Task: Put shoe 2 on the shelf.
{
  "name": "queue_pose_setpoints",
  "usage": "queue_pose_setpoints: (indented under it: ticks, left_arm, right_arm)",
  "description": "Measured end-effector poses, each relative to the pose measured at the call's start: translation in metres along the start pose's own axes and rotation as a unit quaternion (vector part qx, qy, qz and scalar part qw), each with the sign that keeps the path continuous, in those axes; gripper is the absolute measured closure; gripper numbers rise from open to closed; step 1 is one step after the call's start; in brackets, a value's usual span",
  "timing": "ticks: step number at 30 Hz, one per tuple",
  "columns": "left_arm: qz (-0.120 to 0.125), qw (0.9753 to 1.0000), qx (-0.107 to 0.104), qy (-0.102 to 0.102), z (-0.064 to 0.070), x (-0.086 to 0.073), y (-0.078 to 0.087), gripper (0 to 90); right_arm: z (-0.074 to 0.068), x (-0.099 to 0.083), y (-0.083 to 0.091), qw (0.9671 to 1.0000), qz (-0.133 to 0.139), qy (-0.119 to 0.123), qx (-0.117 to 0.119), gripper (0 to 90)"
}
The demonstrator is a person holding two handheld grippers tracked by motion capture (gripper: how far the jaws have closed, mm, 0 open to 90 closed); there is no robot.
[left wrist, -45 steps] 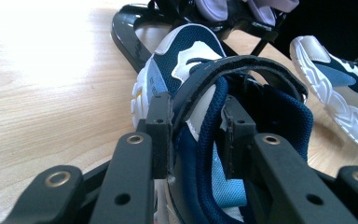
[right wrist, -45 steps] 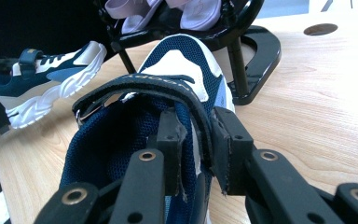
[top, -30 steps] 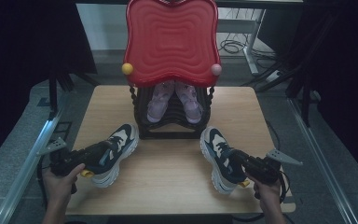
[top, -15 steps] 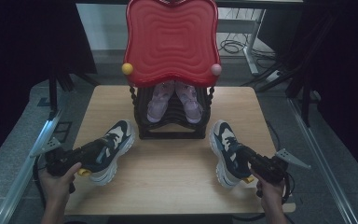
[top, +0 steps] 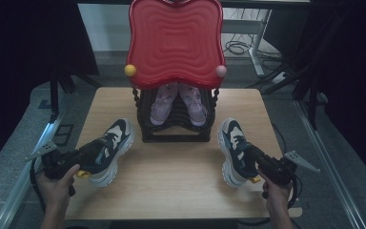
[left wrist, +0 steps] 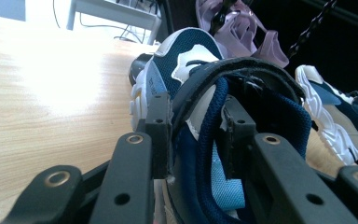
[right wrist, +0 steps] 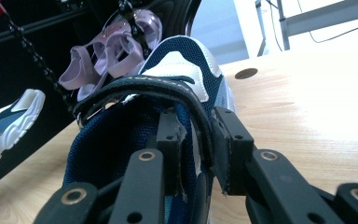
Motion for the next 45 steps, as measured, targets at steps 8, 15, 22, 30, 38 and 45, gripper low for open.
queue_pose_setpoints:
  ticks: [8, 15, 22, 30, 38, 45]
  left_arm:
    - [0.006, 1.0, 0.004, 0.002, -0.001, 0.002, 0.001, 69.2]
    - [0.014, 0.9999, 0.008, 0.006, -0.001, 0.007, 0.002, 69.2]
    - [0.023, 0.9996, 0.012, 0.008, 0.0, 0.012, 0.002, 69.2]
    - [0.036, 0.9992, 0.01, 0.011, 0.003, 0.023, 0.0, 69.1]
    - [0.056, 0.9981, 0.001, 0.026, 0.002, 0.046, 0.0, 69.1]
    - [0.074, 0.9969, -0.002, 0.028, 0.002, 0.07, 0.003, 69.1]
  right_arm:
    - [0.0, 0.004, 0.0, 0.9999, 0.01, 0.002, -0.003, 74.0]
    - [-0.001, 0.008, -0.001, 0.9996, 0.025, 0.007, -0.009, 74.0]
    - [-0.003, 0.014, -0.004, 0.9994, 0.032, 0.011, -0.007, 74.1]
    - [-0.006, 0.024, -0.009, 0.999, 0.041, 0.016, -0.003, 74.0]
    - [-0.005, 0.043, -0.013, 0.9979, 0.064, 0.011, -0.001, 73.9]
    - [-0.006, 0.06, -0.019, 0.9967, 0.081, 0.008, 0.005, 73.9]
Point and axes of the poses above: each handheld gripper's, and its own axes: y roughly backward along the jaws, x roughly out of its top, z roughly to its right, the point moved 3 cm from there along -y, roughly forward along the jaws, and after that the axes turned 15 degrees about x, right-handed, at the moved point
